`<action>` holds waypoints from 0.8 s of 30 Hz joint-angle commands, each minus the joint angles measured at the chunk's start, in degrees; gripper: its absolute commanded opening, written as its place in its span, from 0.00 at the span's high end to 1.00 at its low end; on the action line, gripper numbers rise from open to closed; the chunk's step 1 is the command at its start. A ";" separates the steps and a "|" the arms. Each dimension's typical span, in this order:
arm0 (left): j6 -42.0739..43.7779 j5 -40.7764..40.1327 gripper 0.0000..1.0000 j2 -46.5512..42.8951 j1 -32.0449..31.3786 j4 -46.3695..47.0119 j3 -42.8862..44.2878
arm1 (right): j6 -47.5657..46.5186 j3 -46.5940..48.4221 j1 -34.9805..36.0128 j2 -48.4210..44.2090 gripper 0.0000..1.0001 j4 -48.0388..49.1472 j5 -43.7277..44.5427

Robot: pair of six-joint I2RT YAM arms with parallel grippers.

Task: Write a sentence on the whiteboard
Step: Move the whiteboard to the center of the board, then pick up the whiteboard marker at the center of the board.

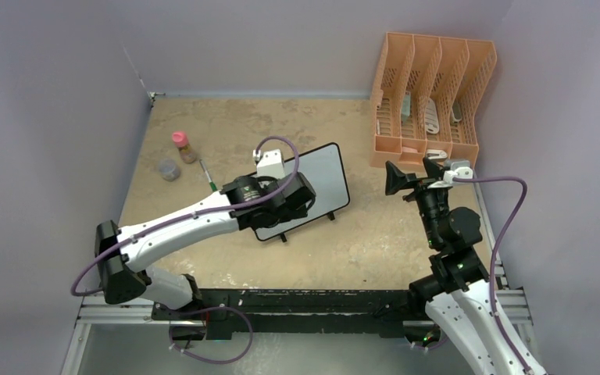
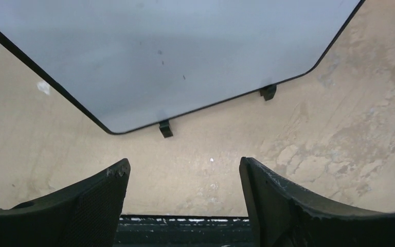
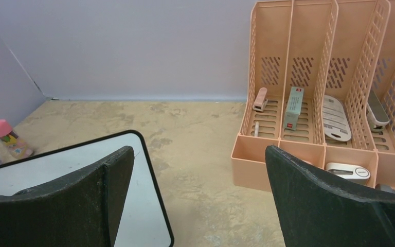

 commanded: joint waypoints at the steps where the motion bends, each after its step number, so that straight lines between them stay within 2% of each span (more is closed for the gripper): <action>1: 15.76 -4.35 0.23 -3.95 3.96 0.80 3.84 | -0.34 0.21 0.52 0.58 0.01 2.00 1.82; 6: 34.95 0.81 0.22 -11.58 12.65 14.53 -0.32 | -0.71 0.43 0.45 1.67 0.01 1.67 3.46; 10: 43.76 1.29 0.17 -16.13 18.46 20.76 -1.08 | -1.09 0.46 0.48 2.16 0.01 1.37 4.82; 12: 47.17 4.61 0.16 -16.38 23.56 22.99 -0.91 | -1.20 0.55 0.44 2.52 0.01 1.21 5.07; 17: 47.60 16.02 0.14 -11.43 38.73 20.84 1.58 | -0.71 0.45 0.37 3.66 0.01 1.12 6.13; 24: 42.86 27.56 0.08 -6.20 55.22 20.75 -2.50 | 1.40 -0.76 0.41 5.34 0.01 3.12 5.67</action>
